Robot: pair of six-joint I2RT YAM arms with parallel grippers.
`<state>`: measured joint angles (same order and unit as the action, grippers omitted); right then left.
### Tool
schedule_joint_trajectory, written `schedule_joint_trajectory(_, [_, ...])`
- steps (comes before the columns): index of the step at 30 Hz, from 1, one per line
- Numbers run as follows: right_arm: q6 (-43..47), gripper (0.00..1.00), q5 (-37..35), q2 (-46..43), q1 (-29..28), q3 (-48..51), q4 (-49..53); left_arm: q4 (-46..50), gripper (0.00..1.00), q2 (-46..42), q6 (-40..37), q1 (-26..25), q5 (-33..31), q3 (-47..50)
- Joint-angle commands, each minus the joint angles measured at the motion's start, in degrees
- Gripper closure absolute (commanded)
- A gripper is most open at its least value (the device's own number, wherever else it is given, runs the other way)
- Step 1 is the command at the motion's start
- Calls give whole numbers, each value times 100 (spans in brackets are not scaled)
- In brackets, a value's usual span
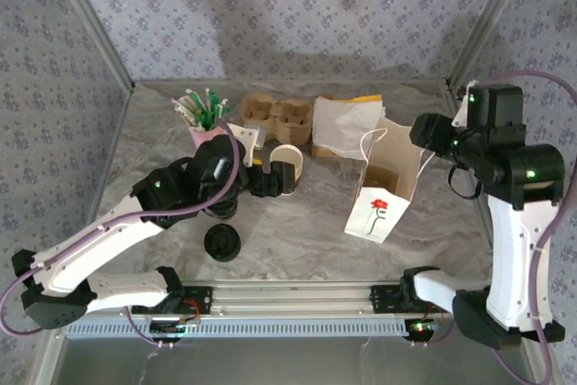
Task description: Pack the takeout coffee
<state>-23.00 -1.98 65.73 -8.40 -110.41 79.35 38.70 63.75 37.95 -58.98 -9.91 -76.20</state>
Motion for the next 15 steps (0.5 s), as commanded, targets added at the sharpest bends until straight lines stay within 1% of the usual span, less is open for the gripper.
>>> schedule_joint_trajectory(1, [-46, 34, 77, -46, -383, -235, 104, 437, 8, -34, -449, -119, -610, -596])
schedule_joint_trajectory(3, [-346, 33, 197, -6, -781, -235, 37, 771, 8, -36, -699, -148, -931, -885])
schedule_joint_trajectory(6, [-746, 27, -59, 217, -1565, -183, 106, 1115, 8, -119, -922, -158, -1233, -1199])
schedule_joint_trajectory(7, [-839, 27, -193, 317, -1803, -173, 139, 1147, 8, -171, -951, -153, -1250, -1235])
schedule_joint_trajectory(9, [-932, 25, -355, 462, -2050, -169, 139, 1148, 8, -222, -983, -158, -1115, -1346])
schedule_joint_trajectory(11, [-948, 24, -247, 531, -2055, -131, 139, 1153, 9, -167, -1033, -162, -838, -1520])
schedule_joint_trajectory(15, [-784, 23, -157, 577, -1587, -147, 109, 1169, 9, 318, -1284, -184, -400, -2078])
